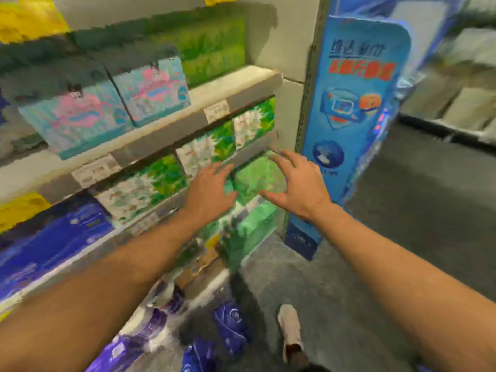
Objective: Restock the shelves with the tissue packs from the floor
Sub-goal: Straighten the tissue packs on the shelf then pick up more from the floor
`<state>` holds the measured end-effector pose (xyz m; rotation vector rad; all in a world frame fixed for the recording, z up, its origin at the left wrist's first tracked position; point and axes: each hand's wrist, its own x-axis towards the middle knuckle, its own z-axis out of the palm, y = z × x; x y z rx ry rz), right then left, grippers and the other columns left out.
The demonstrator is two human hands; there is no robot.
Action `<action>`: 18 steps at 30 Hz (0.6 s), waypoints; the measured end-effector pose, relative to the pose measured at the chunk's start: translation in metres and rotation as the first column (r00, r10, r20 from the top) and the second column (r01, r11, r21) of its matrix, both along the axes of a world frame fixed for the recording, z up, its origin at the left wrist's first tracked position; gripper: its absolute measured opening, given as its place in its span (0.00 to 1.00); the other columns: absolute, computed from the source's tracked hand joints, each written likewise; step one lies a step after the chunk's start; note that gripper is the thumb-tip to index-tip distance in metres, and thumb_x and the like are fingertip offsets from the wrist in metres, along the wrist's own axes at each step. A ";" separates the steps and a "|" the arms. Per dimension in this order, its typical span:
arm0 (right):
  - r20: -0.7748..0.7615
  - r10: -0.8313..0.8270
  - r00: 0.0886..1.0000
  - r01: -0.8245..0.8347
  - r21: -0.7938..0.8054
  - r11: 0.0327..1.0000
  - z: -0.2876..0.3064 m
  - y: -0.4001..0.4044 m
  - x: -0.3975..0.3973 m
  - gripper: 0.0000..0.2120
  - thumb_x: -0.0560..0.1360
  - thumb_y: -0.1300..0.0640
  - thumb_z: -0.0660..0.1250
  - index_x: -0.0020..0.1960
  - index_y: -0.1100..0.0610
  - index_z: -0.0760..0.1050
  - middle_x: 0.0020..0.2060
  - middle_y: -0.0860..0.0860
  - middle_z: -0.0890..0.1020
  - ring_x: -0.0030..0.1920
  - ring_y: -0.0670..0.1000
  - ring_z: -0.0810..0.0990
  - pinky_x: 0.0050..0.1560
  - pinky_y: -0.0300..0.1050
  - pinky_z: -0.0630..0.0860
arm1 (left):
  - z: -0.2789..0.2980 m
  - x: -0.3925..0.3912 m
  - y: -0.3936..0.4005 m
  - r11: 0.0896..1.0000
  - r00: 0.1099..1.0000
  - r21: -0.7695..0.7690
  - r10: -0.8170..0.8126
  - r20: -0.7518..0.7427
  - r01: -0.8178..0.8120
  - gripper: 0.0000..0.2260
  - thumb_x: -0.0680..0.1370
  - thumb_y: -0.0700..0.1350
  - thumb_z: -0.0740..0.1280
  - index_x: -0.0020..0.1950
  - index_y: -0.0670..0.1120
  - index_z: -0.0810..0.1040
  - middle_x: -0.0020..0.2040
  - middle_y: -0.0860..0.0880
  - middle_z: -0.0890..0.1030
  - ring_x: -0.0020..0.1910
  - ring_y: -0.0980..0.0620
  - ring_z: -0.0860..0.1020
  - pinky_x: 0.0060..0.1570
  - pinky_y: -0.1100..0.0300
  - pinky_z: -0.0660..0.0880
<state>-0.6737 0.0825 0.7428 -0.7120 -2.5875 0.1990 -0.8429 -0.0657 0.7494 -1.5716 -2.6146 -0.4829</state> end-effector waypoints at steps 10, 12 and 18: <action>0.088 -0.695 0.714 0.681 -0.318 0.659 -0.090 -0.085 0.416 0.42 0.63 0.27 0.59 0.69 0.50 0.71 0.65 0.53 0.75 0.65 0.56 0.75 0.62 0.54 0.74 | -0.088 0.363 0.070 0.725 0.763 -0.245 -0.587 0.271 0.644 0.29 0.72 0.54 0.73 0.70 0.45 0.73 0.64 0.42 0.78 0.64 0.41 0.75 0.61 0.52 0.69; 0.102 -0.797 0.596 0.768 -0.361 0.529 -0.104 -0.110 0.501 0.42 0.63 0.26 0.59 0.69 0.51 0.71 0.64 0.52 0.76 0.65 0.55 0.74 0.63 0.52 0.73 | -0.107 0.452 0.073 0.611 0.680 -0.299 -0.667 0.304 0.733 0.29 0.73 0.57 0.71 0.71 0.47 0.71 0.66 0.44 0.77 0.66 0.43 0.74 0.62 0.52 0.69; 0.179 -0.964 0.198 0.879 -0.467 0.094 -0.135 -0.206 0.745 0.36 0.66 0.34 0.72 0.68 0.52 0.72 0.60 0.55 0.78 0.60 0.60 0.76 0.56 0.53 0.75 | -0.146 0.735 0.050 0.245 0.381 -0.335 -0.813 0.441 0.910 0.31 0.72 0.60 0.69 0.71 0.49 0.71 0.66 0.45 0.77 0.65 0.45 0.74 0.62 0.55 0.68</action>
